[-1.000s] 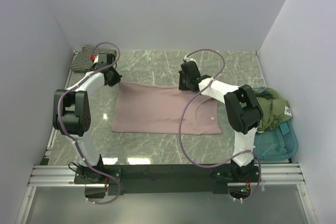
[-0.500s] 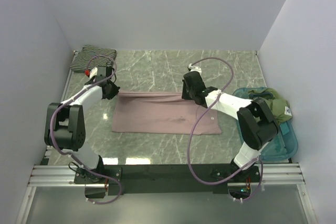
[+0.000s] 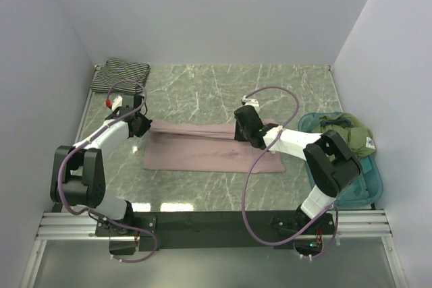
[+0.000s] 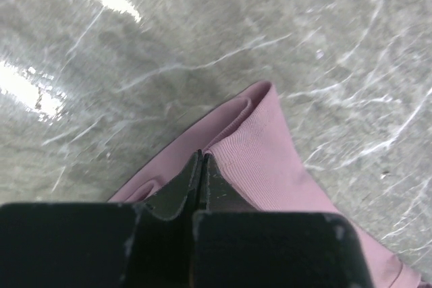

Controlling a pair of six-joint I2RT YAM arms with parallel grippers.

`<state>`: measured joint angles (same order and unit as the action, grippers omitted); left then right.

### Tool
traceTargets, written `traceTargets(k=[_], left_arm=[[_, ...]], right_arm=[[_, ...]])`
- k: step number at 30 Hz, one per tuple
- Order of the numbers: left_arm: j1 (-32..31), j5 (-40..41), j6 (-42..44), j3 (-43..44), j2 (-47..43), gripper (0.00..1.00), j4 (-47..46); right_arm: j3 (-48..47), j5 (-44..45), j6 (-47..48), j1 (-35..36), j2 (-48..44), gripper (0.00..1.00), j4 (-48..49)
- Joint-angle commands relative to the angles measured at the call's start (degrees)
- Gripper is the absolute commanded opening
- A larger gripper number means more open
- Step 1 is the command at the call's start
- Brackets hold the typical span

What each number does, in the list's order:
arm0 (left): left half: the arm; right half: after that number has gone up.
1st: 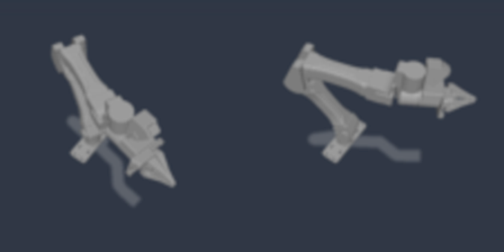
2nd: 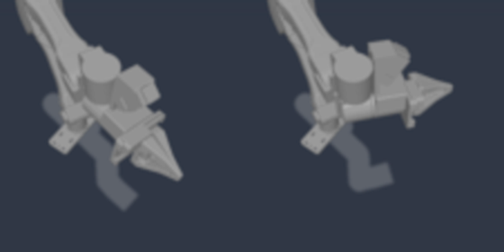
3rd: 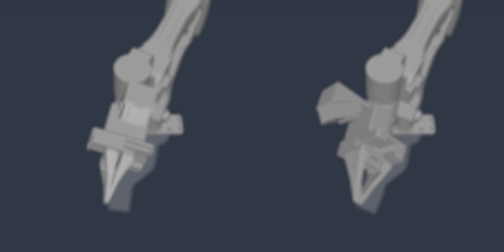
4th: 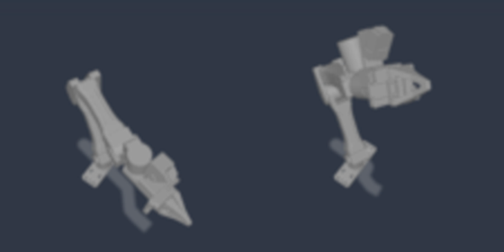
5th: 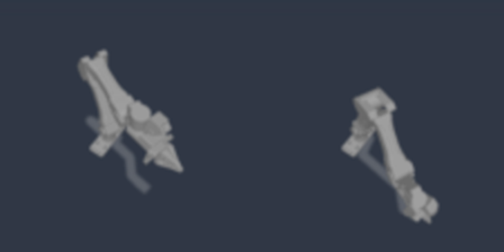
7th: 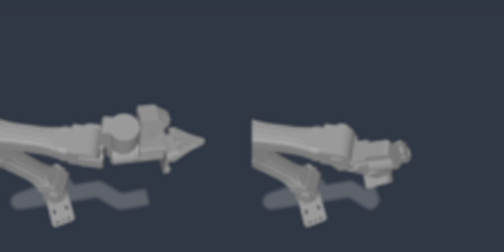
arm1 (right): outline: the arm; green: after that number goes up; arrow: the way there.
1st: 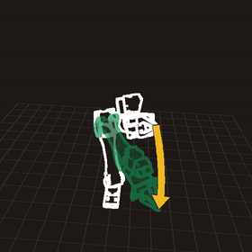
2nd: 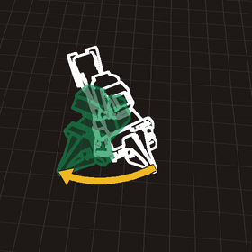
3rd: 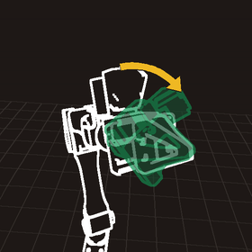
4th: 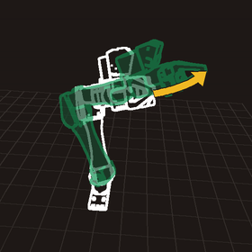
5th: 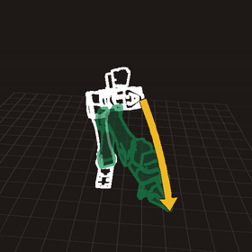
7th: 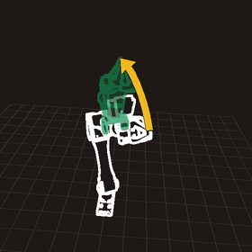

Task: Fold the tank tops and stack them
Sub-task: Fold the tank top

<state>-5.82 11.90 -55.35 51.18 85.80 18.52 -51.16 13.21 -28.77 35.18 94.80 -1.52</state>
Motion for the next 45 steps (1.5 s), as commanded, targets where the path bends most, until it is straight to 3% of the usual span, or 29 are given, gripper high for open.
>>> traceTargets(k=[1,6,9,18,33,38,41,45], left_arm=[[-0.06,1.19,-0.98,-1.69,-3.18,0.01,-1.56],[-0.06,0.32,-0.28,-1.52,-2.92,0.01,-2.0],[-0.06,-0.21,-0.19,-1.78,-2.66,0.01,-2.7],[-0.06,-0.83,0.6,-1.61,-2.83,0.01,-2.97],[-0.06,-1.53,0.95,-1.08,-2.39,0.01,-3.05],[-0.15,-1.53,0.95,-1.26,-2.57,0.01,-2.97],[-0.06,-1.18,0.77,-1.61,-3.18,0.01,-2.62],[-0.06,-1.18,0.16,-2.22,-4.24,0.01,-2.44]], right_arm=[[0.88,3.4,-0.76,0.33,-3.14,0.15,3.71],[-0.08,2.17,-1.02,0.15,-2.17,0.36,4.42],[-1.57,1.29,-0.67,0.15,-1.82,0.44,4.33],[-8.25,-1.43,-1.81,-0.64,0.38,0.46,0.47],[-11.33,-2.76,-2.69,-0.29,5.48,0.47,-3.31],[-10.19,-1.7,-2.95,-0.37,4.6,0.35,-2.7],[-8.18,-0.83,-2.95,-0.11,3.2,0.18,-1.74],[-5.19,0.06,-3.04,0.24,0.91,0.08,0.02]])
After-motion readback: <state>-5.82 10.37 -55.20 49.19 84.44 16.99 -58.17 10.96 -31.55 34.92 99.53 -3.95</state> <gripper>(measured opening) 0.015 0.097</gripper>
